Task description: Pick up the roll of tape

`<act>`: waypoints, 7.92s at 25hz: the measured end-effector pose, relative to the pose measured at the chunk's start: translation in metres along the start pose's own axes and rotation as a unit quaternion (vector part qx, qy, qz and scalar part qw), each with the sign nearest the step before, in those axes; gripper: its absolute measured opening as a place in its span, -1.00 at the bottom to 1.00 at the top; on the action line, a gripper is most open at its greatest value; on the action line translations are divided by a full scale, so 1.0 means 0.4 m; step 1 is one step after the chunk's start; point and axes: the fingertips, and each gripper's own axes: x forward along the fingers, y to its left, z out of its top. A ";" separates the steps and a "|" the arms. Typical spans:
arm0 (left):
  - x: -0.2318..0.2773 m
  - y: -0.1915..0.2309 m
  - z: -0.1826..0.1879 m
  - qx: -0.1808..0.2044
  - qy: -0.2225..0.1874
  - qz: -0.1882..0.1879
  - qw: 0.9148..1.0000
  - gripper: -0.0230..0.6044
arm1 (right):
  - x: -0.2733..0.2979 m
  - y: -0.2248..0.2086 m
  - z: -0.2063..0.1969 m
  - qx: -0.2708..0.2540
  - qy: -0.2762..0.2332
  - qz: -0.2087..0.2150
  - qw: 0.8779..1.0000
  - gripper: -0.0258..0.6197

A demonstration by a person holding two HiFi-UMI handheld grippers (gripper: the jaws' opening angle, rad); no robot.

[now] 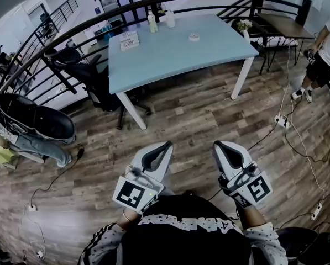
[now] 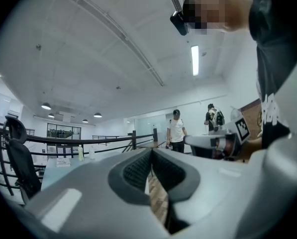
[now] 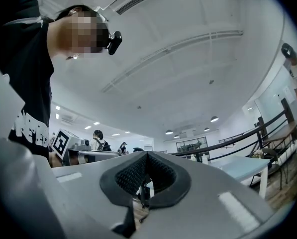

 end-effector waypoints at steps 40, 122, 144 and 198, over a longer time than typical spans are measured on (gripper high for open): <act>0.388 0.227 -0.073 -0.045 -0.015 -0.086 0.995 -0.93 | 0.202 -0.322 -0.057 -0.009 0.021 -0.085 0.996 -0.91; 0.759 0.899 -0.258 -0.102 0.017 -0.090 0.990 -0.93 | 0.862 -0.664 -0.258 0.052 0.087 -0.109 0.989 -0.91; 1.034 0.992 -0.275 -0.089 0.039 -0.030 0.995 -0.93 | 0.979 -0.972 -0.294 0.081 0.088 -0.062 0.991 -0.91; 1.200 1.033 -0.269 -0.069 0.087 0.133 0.985 -0.93 | 1.090 -1.250 -0.361 0.154 0.087 0.075 0.981 -0.91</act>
